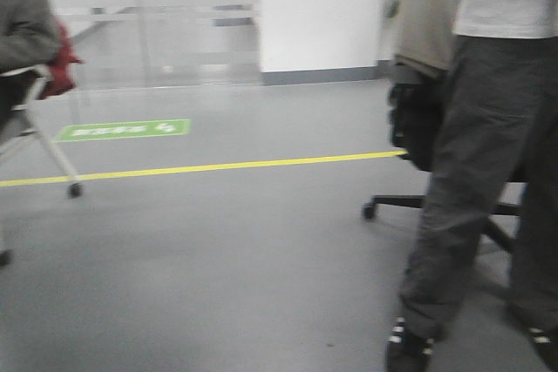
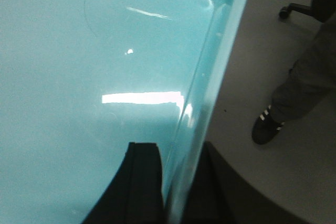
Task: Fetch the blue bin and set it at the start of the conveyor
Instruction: 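Carry the bin with both grippers while driving toward the red conveyor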
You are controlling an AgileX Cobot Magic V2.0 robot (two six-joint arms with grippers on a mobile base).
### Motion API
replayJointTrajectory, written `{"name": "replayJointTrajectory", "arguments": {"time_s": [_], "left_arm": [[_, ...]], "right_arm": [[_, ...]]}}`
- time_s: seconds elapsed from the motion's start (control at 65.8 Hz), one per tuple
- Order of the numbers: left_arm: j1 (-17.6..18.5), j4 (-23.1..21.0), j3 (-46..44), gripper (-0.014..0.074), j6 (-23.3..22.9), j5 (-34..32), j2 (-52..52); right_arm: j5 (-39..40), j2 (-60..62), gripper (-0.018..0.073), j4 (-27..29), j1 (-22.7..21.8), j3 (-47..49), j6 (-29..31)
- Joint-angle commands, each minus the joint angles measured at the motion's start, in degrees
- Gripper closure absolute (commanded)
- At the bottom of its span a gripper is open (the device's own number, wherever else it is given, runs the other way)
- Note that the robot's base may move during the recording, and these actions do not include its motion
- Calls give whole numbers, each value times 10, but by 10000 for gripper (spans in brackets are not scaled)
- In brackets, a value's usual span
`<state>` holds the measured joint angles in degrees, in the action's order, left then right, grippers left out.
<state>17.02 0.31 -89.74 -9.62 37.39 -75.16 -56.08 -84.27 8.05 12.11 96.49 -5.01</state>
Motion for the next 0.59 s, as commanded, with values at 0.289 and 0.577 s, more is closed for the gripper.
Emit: {"name": "replayJointTrajectory", "arguments": {"time_s": [0.289,0.577], "left_arm": [[-1,-10,-6,708,1,-38,9],[-1,-10,-6,708,1,-38,9]], "right_arm": [[26,-8,711,-17,-1,6,18],[26,-8,711,-17,-1,6,18]]}}
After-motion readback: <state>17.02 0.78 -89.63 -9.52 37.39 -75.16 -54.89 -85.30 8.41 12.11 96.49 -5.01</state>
